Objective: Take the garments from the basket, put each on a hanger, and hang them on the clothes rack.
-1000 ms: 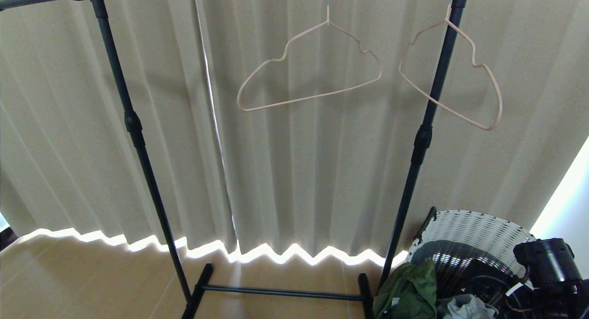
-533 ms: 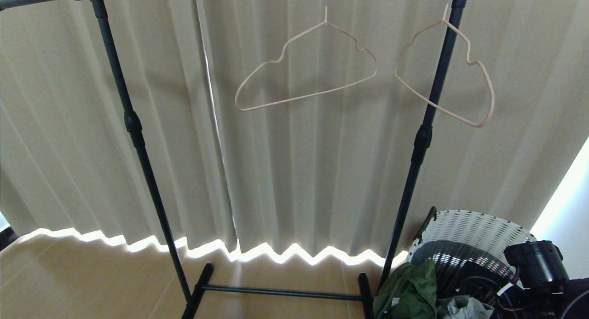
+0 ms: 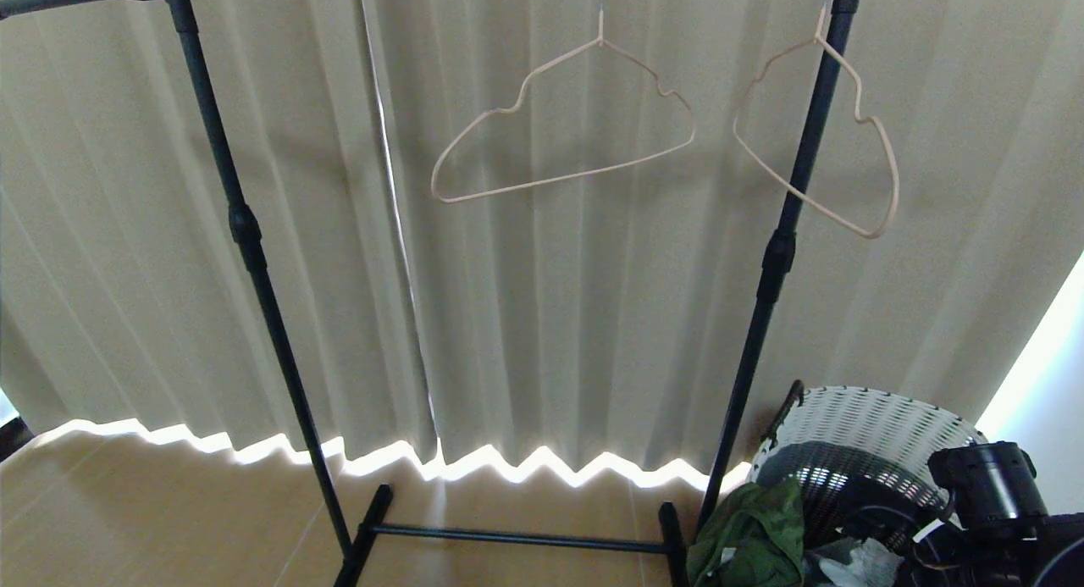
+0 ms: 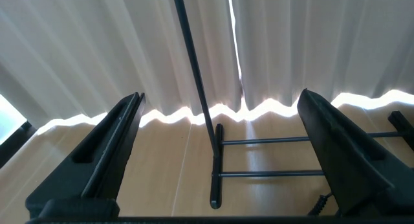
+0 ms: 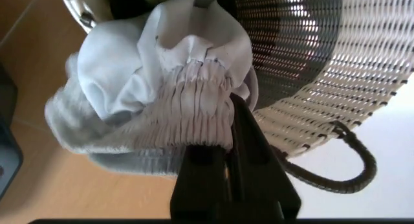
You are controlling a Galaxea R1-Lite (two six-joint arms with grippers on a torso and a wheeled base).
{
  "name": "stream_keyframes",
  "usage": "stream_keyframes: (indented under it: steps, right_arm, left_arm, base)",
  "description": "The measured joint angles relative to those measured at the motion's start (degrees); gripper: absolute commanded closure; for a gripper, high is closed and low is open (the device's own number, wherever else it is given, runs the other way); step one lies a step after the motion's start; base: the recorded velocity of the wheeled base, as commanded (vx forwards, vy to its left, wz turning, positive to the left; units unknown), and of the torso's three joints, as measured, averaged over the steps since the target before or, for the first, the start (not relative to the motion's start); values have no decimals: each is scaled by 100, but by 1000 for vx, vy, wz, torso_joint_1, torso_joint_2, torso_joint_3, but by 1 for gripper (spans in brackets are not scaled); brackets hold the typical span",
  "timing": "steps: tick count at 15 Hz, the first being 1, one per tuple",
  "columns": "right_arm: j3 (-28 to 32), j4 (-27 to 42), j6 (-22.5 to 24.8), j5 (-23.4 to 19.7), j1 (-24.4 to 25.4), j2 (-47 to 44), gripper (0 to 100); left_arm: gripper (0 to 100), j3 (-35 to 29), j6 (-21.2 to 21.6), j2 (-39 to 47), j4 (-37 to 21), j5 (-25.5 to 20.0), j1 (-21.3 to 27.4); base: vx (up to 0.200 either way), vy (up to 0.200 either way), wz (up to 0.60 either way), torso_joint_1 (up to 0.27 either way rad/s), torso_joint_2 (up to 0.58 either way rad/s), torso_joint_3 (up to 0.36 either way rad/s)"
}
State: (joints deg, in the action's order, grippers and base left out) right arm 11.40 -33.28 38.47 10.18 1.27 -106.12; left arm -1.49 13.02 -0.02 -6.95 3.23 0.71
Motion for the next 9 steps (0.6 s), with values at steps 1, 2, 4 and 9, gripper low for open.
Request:
stream_keyframes:
  steps: [1,2,4,9]
  right_arm:
    - [-57,-40,-2,0,5,88,100]
    - [-148,-139,-5,5,7,215,100]
    - [-401,-396,-10,24,5,649,100]
    - [-781,-550,-16,141,-510,2509,100]
  left_arm:
    - [0,0,2,0,2,0,0]
    - [0,-2,15,0,0,0,0]
    - [0,0,24,0,0,-6,0]
    - [0,0,26,0,0,-9,0]
  base:
    - [0,0,0,0,0,0]
    - [0,0,0,0,0,0]
    - [0,0,0,0,0,0]
    - [0,0,0,0,0,0]
